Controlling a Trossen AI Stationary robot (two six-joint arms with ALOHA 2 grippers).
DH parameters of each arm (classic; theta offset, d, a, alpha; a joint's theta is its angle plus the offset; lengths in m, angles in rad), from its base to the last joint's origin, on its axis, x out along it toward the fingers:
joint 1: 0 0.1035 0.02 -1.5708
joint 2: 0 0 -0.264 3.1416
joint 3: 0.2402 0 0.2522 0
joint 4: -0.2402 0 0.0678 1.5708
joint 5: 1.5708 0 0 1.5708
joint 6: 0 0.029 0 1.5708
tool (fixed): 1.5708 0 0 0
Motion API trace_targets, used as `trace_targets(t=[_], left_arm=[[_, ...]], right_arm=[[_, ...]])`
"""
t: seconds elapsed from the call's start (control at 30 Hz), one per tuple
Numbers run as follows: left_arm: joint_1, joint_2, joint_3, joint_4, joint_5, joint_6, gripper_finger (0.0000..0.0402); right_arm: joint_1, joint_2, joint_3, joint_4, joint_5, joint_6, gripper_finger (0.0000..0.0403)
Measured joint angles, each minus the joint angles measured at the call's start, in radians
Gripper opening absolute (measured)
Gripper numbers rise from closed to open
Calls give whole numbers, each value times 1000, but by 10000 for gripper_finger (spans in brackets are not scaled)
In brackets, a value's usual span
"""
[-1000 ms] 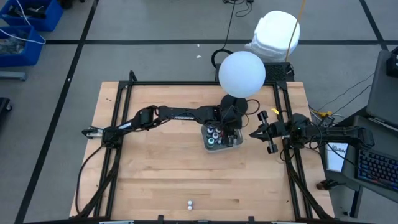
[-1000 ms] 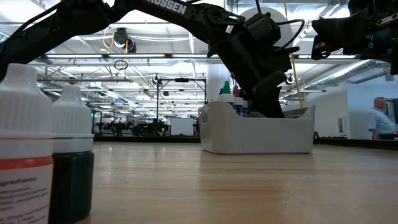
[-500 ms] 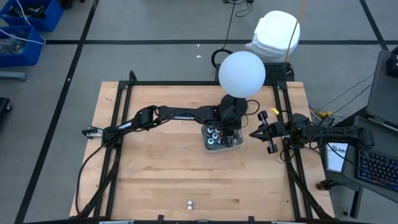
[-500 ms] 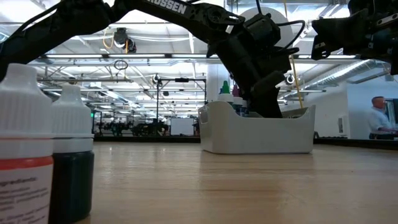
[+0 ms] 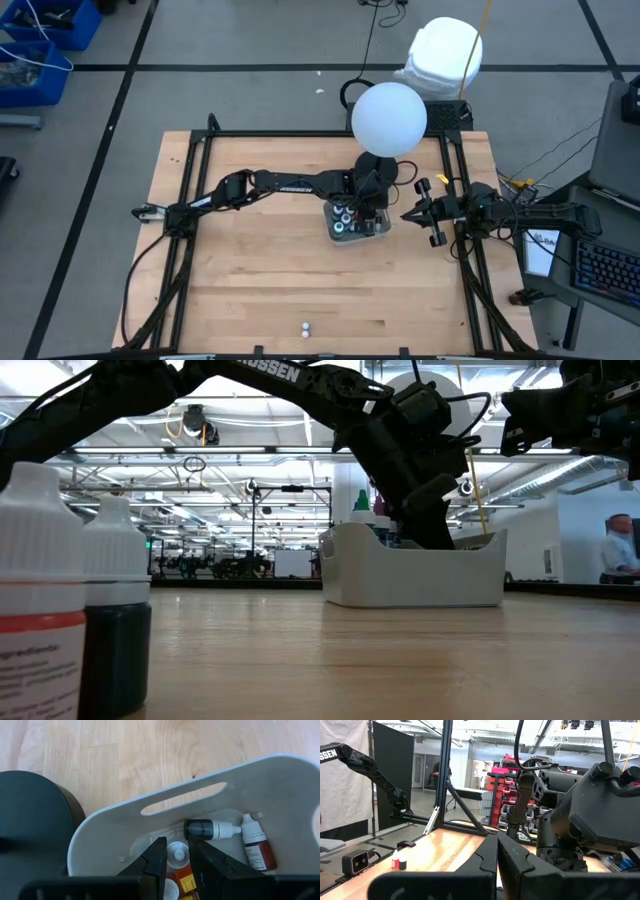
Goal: Pick & Place food coloring
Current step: Put the orange food coloring bottle into the gray bin
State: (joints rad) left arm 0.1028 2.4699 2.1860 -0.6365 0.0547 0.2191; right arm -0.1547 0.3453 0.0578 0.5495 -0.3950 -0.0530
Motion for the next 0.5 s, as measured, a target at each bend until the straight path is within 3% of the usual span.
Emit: trace_targets(t=[0.37, 0.5], left_arm=[[0, 0, 0, 0, 0, 3, 88], [-3, 0, 0, 3, 0, -12, 122]], right_arm=[[0, 0, 0, 0, 0, 0, 0], [0, 0, 0, 0, 0, 0, 0]])
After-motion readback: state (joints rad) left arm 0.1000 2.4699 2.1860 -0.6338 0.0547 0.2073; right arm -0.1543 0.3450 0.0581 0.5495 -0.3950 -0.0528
